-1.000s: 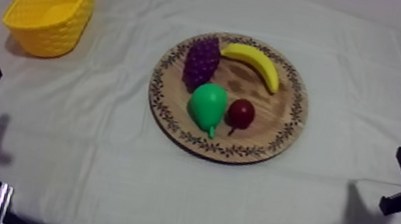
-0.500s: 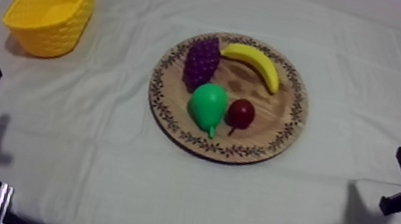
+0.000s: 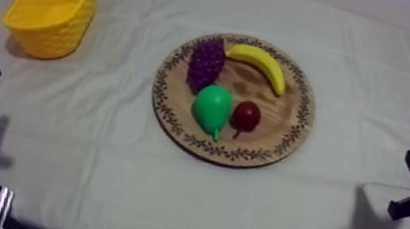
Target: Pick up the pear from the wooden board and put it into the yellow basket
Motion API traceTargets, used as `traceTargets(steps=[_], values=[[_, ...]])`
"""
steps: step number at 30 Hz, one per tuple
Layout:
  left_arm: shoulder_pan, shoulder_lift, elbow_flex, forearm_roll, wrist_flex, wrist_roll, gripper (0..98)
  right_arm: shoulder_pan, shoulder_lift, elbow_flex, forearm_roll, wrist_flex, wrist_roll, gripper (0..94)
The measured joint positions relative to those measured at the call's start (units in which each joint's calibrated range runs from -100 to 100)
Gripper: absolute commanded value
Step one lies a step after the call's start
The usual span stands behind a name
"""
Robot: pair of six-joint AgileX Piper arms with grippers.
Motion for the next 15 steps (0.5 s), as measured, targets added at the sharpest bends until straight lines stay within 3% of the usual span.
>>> traceTargets(steps=[8, 15], values=[[0.03, 5.98, -6.48, -0.11, -0.95, -5.63, 0.0, 0.00, 0.00, 0.00, 0.00, 0.00, 0.00, 0.5], [0.12, 17.89, -19.95, -0.18, 2.59, -7.60, 0.0, 0.00, 0.00, 0.00, 0.00, 0.00, 0.00, 0.5]])
